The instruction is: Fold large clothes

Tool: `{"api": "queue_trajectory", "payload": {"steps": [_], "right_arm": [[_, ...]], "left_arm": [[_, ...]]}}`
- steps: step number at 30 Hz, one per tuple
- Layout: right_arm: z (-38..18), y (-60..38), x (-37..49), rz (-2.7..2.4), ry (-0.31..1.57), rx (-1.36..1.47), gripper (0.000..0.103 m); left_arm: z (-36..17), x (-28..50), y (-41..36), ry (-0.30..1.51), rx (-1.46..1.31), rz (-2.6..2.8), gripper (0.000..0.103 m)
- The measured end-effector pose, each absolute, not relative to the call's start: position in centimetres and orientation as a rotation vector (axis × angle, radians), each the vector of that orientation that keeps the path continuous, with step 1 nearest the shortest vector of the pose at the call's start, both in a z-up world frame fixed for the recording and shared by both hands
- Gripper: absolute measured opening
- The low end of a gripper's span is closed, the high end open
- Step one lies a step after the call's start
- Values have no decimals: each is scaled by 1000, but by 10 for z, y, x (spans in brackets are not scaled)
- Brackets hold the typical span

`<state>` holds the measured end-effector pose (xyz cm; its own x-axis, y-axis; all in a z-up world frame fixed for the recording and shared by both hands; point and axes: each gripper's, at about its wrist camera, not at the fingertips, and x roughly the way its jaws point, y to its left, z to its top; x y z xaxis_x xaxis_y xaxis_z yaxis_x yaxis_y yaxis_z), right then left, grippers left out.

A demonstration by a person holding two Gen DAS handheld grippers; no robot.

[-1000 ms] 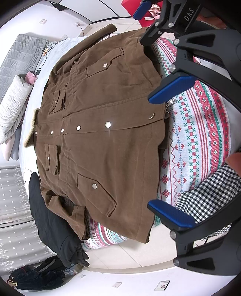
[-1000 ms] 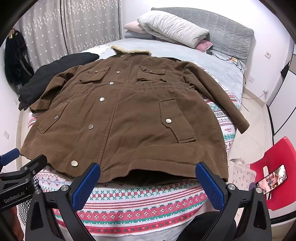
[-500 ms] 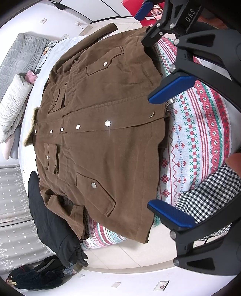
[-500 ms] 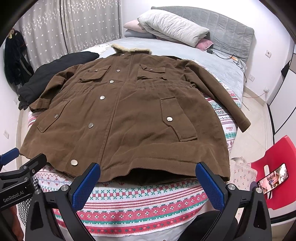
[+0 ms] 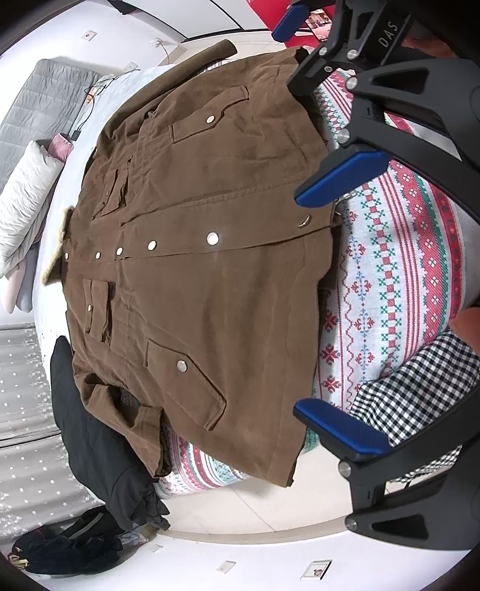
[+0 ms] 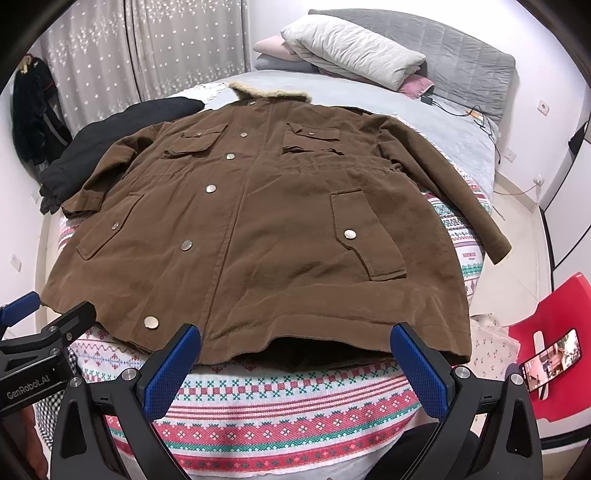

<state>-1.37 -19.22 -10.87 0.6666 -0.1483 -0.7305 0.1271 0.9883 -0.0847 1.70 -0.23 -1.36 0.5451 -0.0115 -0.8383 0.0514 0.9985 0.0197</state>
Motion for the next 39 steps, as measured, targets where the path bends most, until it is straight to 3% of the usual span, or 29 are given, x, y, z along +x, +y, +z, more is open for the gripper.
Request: {"api": "queue_trajectory", "payload": {"steps": [6, 13, 21, 29, 32, 36, 39], "right_arm": [[-111, -193, -10, -159, 825, -41, 103], [-106, -210, -3, -52, 747, -48, 103], [-82, -289, 19, -22, 753, -35, 103], [-99, -379, 53, -22, 896, 77, 103], [-126, -419, 67, -60, 987, 182, 103], [-163, -459, 72, -15, 1023, 416, 95], [-182, -467, 70, 61, 1014, 535, 94]], "left_arm": [[-14, 20, -2, 928, 85, -95, 103], [-1, 48, 26, 1006, 29, -276, 103], [29, 111, 130, 970, 108, -111, 103], [-55, 164, 188, 1213, -74, -201, 102], [-90, 168, 197, 1287, -175, -232, 92], [-100, 157, 192, 1256, -194, -281, 91], [-101, 149, 193, 1258, -226, -342, 91]]}}
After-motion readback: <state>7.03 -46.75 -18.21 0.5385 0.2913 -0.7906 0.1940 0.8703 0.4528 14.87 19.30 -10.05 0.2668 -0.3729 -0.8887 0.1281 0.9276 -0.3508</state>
